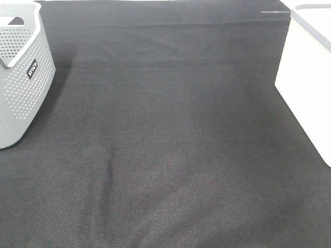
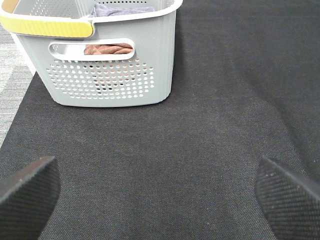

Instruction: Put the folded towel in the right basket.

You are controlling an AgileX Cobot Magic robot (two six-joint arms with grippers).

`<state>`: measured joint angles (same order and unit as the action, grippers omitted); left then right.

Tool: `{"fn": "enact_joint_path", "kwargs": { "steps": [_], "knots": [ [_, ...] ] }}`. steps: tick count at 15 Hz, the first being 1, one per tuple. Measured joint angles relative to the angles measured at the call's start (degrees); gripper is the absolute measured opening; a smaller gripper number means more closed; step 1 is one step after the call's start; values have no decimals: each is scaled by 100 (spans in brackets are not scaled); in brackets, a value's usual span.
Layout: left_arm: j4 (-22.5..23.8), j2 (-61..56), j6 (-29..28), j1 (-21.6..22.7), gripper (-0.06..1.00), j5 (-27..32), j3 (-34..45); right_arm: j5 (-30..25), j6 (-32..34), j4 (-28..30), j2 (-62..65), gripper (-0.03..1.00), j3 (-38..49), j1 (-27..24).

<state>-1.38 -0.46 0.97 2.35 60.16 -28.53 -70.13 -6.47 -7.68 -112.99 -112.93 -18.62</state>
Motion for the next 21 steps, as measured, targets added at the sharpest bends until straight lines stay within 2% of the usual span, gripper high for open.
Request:
{"fn": "enact_joint_path", "kwargs": {
  "steps": [2,3,4,9,11,12,15,18,21],
  "knots": [
    [0,0,0,0,99,0,0,6,115,-11,-17,78,6,0],
    [0,0,0,0,99,0,0,6,120,-11,-17,89,6,0],
    [0,0,0,0,99,0,0,6,126,-11,-17,93,6,0],
    [0,0,0,0,99,0,0,6,453,-97,34,96,6,57],
    [0,0,0,0,99,0,0,11,476,-155,252,96,6,441],
    [0,0,0,0,99,0,0,11,476,-155,252,96,6,441],
    [0,0,0,0,99,0,0,11,418,-201,688,96,6,1364],
    [0,0,0,0,99,0,0,23,418,-183,985,96,86,1673],
    [0,0,0,0,99,0,0,80,275,-212,2097,96,1432,1684]
  ]
}}
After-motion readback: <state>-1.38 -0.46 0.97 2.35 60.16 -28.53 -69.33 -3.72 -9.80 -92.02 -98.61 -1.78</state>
